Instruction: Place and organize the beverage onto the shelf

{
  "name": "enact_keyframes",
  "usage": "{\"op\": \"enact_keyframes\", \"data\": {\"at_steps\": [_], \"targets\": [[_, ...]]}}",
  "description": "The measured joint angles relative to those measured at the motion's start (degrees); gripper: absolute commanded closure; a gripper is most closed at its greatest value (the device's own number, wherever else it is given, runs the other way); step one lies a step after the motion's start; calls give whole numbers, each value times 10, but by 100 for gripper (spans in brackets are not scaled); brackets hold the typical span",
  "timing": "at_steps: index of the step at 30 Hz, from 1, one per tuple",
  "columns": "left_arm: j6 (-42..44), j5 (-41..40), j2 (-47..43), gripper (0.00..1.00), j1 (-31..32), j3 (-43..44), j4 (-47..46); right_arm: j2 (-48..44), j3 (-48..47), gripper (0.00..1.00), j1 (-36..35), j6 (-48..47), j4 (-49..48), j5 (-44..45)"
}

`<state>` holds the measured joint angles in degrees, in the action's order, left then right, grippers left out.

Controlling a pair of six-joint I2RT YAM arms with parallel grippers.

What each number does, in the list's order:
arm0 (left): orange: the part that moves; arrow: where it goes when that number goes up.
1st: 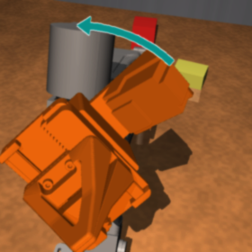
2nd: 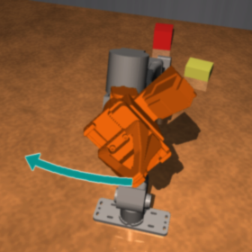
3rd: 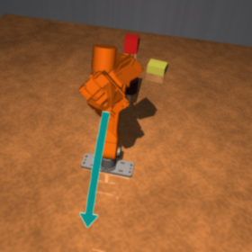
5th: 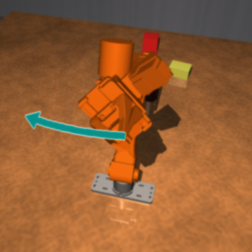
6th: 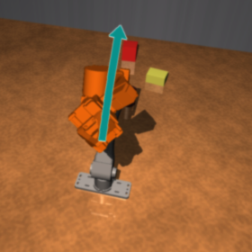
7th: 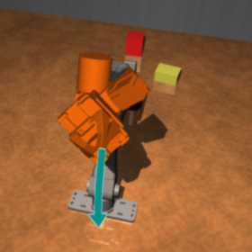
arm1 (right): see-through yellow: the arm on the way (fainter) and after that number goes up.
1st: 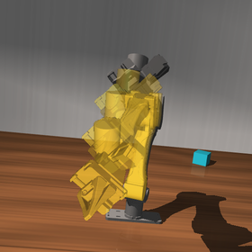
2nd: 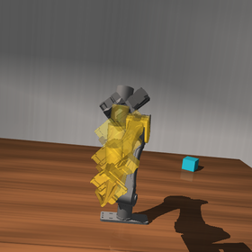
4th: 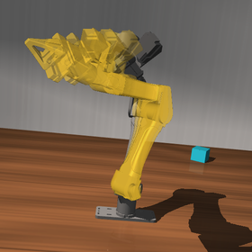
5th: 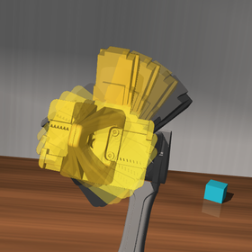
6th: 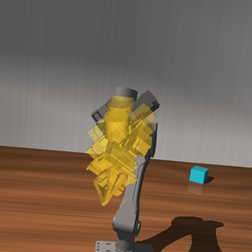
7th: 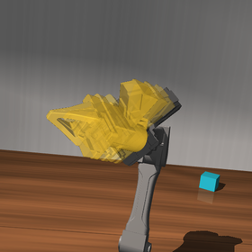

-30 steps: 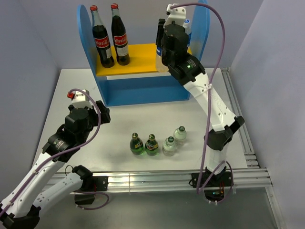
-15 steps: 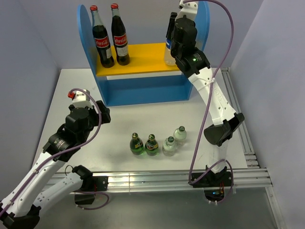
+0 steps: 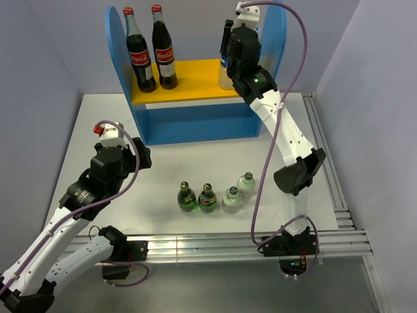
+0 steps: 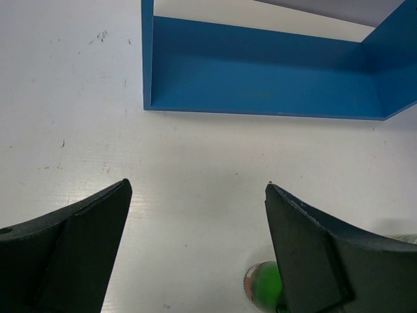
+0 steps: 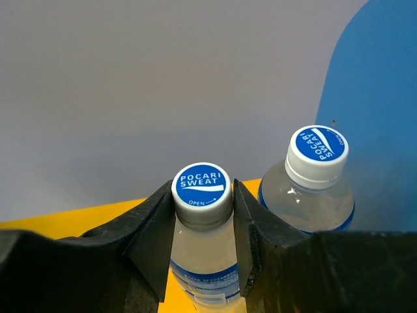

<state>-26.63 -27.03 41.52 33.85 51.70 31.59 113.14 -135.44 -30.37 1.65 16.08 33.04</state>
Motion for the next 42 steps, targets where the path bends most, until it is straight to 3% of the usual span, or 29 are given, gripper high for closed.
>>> {"op": "enact_keyframes", "data": {"at_steps": [6, 9, 10, 11, 13, 22, 29, 36, 42], "targets": [[0, 0, 0, 10, 0, 0, 0, 3, 6, 99, 0, -4, -20, -1], [0, 0, 0, 10, 0, 0, 0, 3, 9, 58, 0, -6, -25, -2], [0, 0, 0, 10, 0, 0, 0, 3, 9, 29, 0, -7, -25, -2], [0, 0, 0, 10, 0, 0, 0, 3, 12, 18, 0, -4, -29, -4], [0, 0, 0, 10, 0, 0, 0, 3, 15, 6, 0, -4, -45, -8], [0, 0, 0, 10, 0, 0, 0, -3, 34, 3, -5, -4, -81, -9], [0, -1, 0, 8, 0, 0, 0, -57, 115, 3, -41, -6, -92, 9], [0, -2, 0, 3, 0, 0, 0, -187, 240, 3, -121, -12, -114, 58], [5, 25, -8, 1, 1, 0, -5, -407, 495, 5, -228, 54, -136, 104]]}}
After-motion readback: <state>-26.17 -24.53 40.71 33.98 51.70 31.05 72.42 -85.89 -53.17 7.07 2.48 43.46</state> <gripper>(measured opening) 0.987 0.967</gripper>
